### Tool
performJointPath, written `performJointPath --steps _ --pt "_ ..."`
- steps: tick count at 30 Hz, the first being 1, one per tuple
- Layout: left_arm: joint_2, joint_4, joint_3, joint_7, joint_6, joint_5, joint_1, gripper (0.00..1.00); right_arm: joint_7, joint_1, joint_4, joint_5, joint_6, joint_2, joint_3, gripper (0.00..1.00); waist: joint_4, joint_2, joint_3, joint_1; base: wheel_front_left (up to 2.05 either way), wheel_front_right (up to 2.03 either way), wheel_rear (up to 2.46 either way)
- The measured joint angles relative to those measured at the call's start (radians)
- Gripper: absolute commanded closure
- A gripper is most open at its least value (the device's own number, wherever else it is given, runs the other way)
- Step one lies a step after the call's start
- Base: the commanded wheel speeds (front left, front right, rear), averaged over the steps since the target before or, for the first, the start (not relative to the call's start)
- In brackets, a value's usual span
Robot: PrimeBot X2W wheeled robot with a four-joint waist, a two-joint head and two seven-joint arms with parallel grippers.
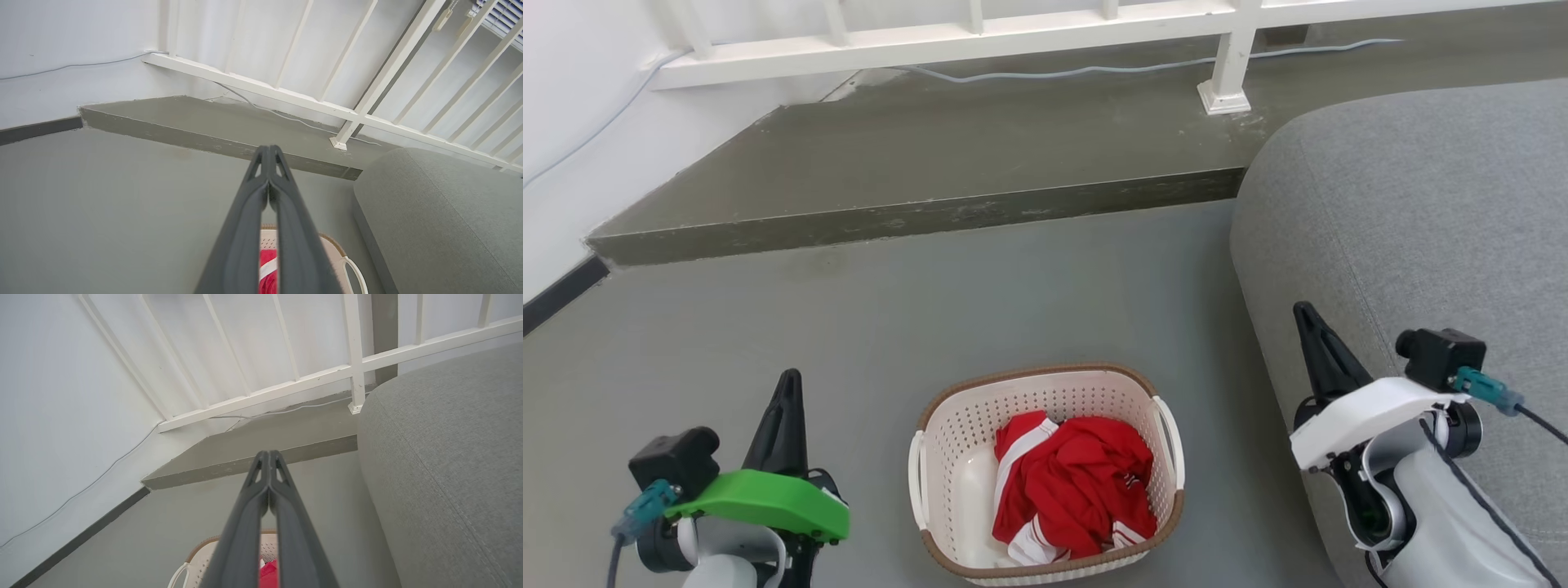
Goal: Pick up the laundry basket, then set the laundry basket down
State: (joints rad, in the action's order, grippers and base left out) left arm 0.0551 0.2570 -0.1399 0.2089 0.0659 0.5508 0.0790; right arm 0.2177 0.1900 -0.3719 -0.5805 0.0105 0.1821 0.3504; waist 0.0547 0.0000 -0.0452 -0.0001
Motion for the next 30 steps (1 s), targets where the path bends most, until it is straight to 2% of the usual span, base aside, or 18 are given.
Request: performJointPath --steps 30 --pt "-0.006 0.012 0.073 -0.107 0.016 0.33 0.0 1.0 -0.106 -0.018 0.023 -0.33 0.033 -0.045 -0.153 1.0 -0.018 0.0 0.014 0.0001 0.0 0.0 0.0"
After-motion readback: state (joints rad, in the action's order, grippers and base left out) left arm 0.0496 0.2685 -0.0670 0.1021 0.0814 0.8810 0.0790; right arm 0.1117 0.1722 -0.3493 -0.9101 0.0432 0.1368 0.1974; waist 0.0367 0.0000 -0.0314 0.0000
